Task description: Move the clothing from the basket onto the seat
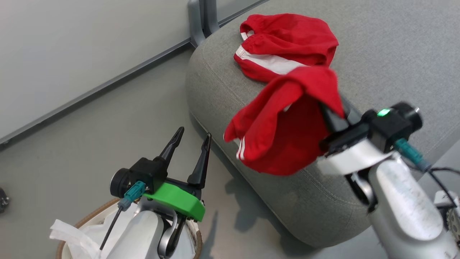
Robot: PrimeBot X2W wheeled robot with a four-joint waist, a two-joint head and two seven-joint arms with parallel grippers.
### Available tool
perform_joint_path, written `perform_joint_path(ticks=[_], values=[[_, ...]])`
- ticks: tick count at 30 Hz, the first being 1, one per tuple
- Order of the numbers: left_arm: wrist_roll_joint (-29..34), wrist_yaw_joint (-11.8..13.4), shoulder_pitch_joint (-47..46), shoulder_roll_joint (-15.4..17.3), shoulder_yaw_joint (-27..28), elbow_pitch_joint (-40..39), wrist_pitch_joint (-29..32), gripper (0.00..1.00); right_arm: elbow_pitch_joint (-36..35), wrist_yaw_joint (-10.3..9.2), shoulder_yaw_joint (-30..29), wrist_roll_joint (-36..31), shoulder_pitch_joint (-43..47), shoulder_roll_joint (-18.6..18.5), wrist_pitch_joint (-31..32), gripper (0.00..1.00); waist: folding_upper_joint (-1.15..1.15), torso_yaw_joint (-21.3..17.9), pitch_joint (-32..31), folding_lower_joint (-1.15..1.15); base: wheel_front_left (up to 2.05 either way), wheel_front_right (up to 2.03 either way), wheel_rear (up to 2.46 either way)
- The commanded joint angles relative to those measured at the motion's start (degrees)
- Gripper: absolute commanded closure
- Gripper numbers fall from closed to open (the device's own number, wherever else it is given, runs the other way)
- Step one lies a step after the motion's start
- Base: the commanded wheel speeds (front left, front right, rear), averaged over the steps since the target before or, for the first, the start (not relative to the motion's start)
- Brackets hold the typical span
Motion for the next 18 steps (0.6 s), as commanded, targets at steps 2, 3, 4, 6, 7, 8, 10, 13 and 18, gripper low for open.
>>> perform_joint_path(ticks=[2, 3, 4, 6, 7, 8, 10, 13, 18], values=[[1.1, -0.2, -1.6, 1.5, -0.5, 0.3, 0.0, 0.0, -1.1, -0.08, -1.2, -0.7, -5.7, -3.0, -0.1, 1.0, -0.01, -1.2, 4.3, 0.0, 0.0, 0.0, 0.0], [1.5, -0.2, -2.0, 2.1, -0.7, 0.5, 0.0, 0.0, -1.4, -0.08, -1.7, -1.2, -8.6, -4.4, -0.1, 1.0, -0.01, -1.2, 5.3, 0.0, 0.0, 0.0, 0.0], [2.0, -0.2, -2.4, 2.6, -0.9, 0.5, 0.0, 0.0, -1.6, -0.08, -2.1, -1.4, -11.1, -5.8, -0.1, 1.0, -0.01, -1.2, 6.2, 0.0, 0.0, 0.0, 0.0], [2.7, -0.2, -3.0, 3.6, -1.0, 0.3, 0.0, 0.0, -1.3, -0.08, -3.3, -1.9, -16.9, -8.4, -0.1, 1.0, -0.01, -1.1, 8.1, 0.0, 0.0, 0.0, 0.0], [3.1, -0.2, -3.5, 3.9, -1.4, 0.1, 0.0, 0.0, -0.9, -0.08, -4.3, -2.5, -19.8, -10.1, -0.1, 1.0, -0.01, -0.6, 9.2, 0.0, 0.0, 0.0, 0.0], [3.4, -0.2, -4.1, 4.0, -2.1, -0.1, 0.0, 0.0, -0.8, -0.08, -5.3, -2.9, -22.1, -11.6, -0.1, 1.0, -0.01, 0.1, 10.3, 0.0, 0.0, 0.0, 0.0], [3.5, -0.2, -5.2, 4.8, -2.8, 0.1, 0.0, 0.0, 0.2, -0.08, -7.0, -3.8, -27.3, -13.9, -0.1, 1.0, -0.01, 1.3, 12.1, 0.0, 0.0, 0.0, 0.0], [3.2, -0.2, -7.2, 5.5, -4.1, 0.0, 0.0, 0.0, 3.5, -0.08, -9.0, -4.7, -34.0, -17.5, -0.1, 1.0, -0.01, 3.2, 14.9, 0.0, 0.0, 0.0, 0.0], [2.4, -0.2, -10.8, 6.1, -6.5, -0.7, 0.0, 0.0, 12.5, -0.08, -11.6, -7.6, -41.4, -20.0, -0.1, 1.0, -0.01, 6.7, 19.6, 0.0, 0.0, 0.0, 0.0]])
